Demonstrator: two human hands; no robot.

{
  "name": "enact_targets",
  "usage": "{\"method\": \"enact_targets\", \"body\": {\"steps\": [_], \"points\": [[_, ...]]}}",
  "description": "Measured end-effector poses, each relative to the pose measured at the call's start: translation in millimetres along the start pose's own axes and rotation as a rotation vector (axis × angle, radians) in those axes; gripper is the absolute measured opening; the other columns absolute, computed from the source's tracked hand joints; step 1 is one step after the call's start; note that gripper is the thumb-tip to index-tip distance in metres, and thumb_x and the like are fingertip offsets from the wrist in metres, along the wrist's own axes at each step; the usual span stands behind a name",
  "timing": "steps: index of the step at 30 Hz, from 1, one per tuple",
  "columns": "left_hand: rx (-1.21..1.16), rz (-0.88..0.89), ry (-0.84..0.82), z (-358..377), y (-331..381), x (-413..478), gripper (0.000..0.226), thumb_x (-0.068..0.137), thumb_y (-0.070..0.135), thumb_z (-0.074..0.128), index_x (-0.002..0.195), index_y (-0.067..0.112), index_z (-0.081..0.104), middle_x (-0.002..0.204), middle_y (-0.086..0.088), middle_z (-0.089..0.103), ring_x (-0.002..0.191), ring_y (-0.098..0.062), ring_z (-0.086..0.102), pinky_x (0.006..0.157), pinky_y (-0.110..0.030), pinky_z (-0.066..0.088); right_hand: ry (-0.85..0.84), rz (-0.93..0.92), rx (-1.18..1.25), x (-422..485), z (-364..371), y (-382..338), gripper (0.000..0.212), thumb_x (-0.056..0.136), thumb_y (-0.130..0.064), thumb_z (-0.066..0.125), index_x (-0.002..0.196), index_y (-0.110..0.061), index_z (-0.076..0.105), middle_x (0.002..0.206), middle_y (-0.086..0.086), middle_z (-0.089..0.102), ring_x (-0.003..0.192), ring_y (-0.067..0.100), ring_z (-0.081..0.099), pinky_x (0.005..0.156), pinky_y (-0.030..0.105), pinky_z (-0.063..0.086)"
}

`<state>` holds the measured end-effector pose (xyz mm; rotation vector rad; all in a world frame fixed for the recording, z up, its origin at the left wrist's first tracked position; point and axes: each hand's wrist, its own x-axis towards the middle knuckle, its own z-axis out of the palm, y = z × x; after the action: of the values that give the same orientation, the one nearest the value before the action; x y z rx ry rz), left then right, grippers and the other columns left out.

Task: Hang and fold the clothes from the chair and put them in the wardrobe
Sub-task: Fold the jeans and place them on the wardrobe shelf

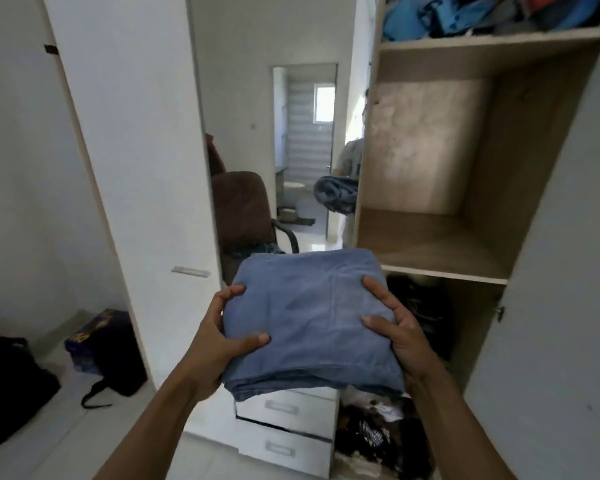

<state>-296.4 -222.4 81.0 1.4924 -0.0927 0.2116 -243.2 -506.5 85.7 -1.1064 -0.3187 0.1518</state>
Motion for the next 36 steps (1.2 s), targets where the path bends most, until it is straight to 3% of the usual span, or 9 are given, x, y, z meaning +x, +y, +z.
{"method": "enact_targets", "body": {"steps": [5,10,12,16,19,23,27,33,36], "points": [[-0.018,0.066,-0.227,92.3,1.1,43.1,0.111,0.033,0.031,0.1,0.131,0.041,0.049,0.137,0.013,0.046,0.115,-0.014,0.06,0.079,-0.03,0.059,0.125,-0.082,-0.008,-15.7,-80.6,-48.6,0.057,0.079,-0.001,0.065,0.131,-0.024,0.064,0.137,0.002,0.062,0.118,0.028,0.064,0.083,0.037,0.06],[-0.008,0.058,-0.356,190.5,-25.9,110.0,0.105,0.04,0.02,0.098,0.129,0.045,0.05,0.135,0.019,0.046,0.115,-0.013,0.06,0.082,-0.032,0.059,0.262,-0.138,-0.061,-5.8,-180.4,-76.5,0.06,0.071,-0.013,0.078,0.127,-0.028,0.067,0.129,-0.004,0.067,0.111,0.021,0.068,0.075,0.028,0.059],[0.006,0.064,-0.383,230.0,-41.4,137.7,0.105,0.039,0.023,0.099,0.13,0.044,0.051,0.137,0.018,0.048,0.118,-0.013,0.059,0.085,-0.032,0.058,0.32,-0.143,-0.116,2.2,-220.8,-86.2,0.053,0.084,-0.005,0.066,0.13,-0.033,0.063,0.133,-0.009,0.063,0.118,0.021,0.065,0.079,0.025,0.058],[0.032,0.063,-0.373,280.3,-67.6,176.2,0.107,0.038,0.027,0.098,0.133,0.042,0.05,0.137,0.022,0.047,0.112,0.003,0.058,0.079,-0.016,0.054,0.292,-0.054,-0.1,21.2,-273.8,-97.3,0.048,0.1,-0.005,0.048,0.132,-0.04,0.057,0.125,-0.003,0.07,0.114,0.023,0.068,0.089,0.045,0.054],[0.052,0.025,-0.342,289.4,-80.3,202.1,0.11,0.035,0.03,0.098,0.133,0.041,0.049,0.139,0.019,0.045,0.115,-0.002,0.056,0.077,-0.016,0.054,0.258,-0.04,-0.1,54.4,-291.5,-96.1,0.052,0.08,-0.027,0.078,0.129,-0.038,0.064,0.129,-0.004,0.068,0.115,0.018,0.067,0.088,0.037,0.055],[0.067,-0.004,-0.288,292.0,-89.3,249.7,0.111,0.035,0.03,0.1,0.134,0.04,0.051,0.139,0.014,0.046,0.113,-0.005,0.06,0.082,-0.024,0.057,0.275,-0.069,-0.099,115.7,-314.1,-94.9,0.092,0.035,-0.042,0.099,0.122,-0.033,0.071,0.125,-0.014,0.069,0.109,0.008,0.068,0.078,0.018,0.056],[0.066,-0.051,-0.303,299.4,-93.9,312.5,0.109,0.036,0.033,0.102,0.132,0.046,0.051,0.142,0.01,0.04,0.125,-0.025,0.053,0.097,-0.049,0.054,0.266,-0.074,-0.066,180.5,-333.6,-107.9,0.061,0.072,-0.012,0.074,0.129,-0.03,0.063,0.128,-0.008,0.065,0.107,0.01,0.068,0.077,0.021,0.057],[0.046,0.011,-0.303,313.8,-102.2,426.7,0.12,0.021,0.043,0.101,0.131,0.037,0.051,0.132,0.01,0.051,0.117,-0.014,0.057,0.088,-0.031,0.057,0.307,-0.033,-0.216,284.3,-362.6,-126.5,0.057,0.088,0.002,0.059,0.135,-0.031,0.057,0.127,-0.007,0.064,0.109,0.012,0.067,0.08,0.022,0.058],[0.26,-0.066,-0.35,313.2,-112.7,486.2,0.124,0.025,0.044,0.101,0.136,0.033,0.046,0.13,0.014,0.05,0.117,-0.01,0.053,0.087,-0.022,0.051,0.359,-0.009,-0.406,326.5,-385.9,-132.6,0.059,0.089,0.008,0.06,0.136,-0.028,0.057,0.121,-0.013,0.061,0.101,0.004,0.064,0.074,0.017,0.055]]}}
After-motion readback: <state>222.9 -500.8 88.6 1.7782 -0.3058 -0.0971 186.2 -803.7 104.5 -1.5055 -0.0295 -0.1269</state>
